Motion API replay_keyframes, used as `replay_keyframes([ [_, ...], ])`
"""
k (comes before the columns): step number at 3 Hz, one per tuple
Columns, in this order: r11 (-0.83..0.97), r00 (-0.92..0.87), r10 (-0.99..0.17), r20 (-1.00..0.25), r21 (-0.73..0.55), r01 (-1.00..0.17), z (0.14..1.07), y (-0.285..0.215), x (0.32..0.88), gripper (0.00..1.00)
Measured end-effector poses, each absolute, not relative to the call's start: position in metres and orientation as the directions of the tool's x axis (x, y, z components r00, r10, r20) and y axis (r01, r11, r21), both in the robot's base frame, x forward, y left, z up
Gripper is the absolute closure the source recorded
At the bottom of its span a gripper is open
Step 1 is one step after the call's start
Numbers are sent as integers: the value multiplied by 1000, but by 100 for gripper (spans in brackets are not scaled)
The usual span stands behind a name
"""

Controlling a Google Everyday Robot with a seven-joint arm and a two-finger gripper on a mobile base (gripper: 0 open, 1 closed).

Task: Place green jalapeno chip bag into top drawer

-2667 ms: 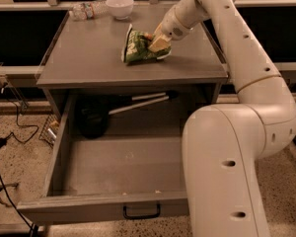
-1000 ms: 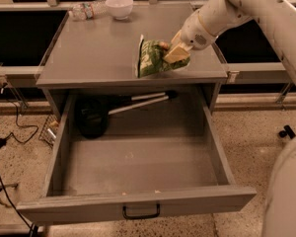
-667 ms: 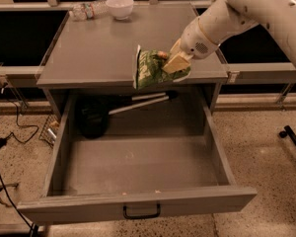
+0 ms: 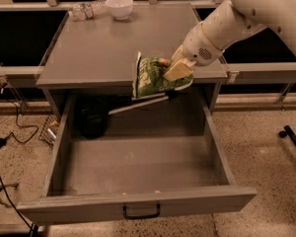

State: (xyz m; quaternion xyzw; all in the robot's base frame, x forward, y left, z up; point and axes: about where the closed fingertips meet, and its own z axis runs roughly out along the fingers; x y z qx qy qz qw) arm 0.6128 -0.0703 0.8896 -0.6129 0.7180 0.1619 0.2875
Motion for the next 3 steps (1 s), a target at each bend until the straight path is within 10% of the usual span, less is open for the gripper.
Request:
replay_keyframes([
  [3, 180, -126, -747, -653, -16, -984, 845, -77, 534, 100],
])
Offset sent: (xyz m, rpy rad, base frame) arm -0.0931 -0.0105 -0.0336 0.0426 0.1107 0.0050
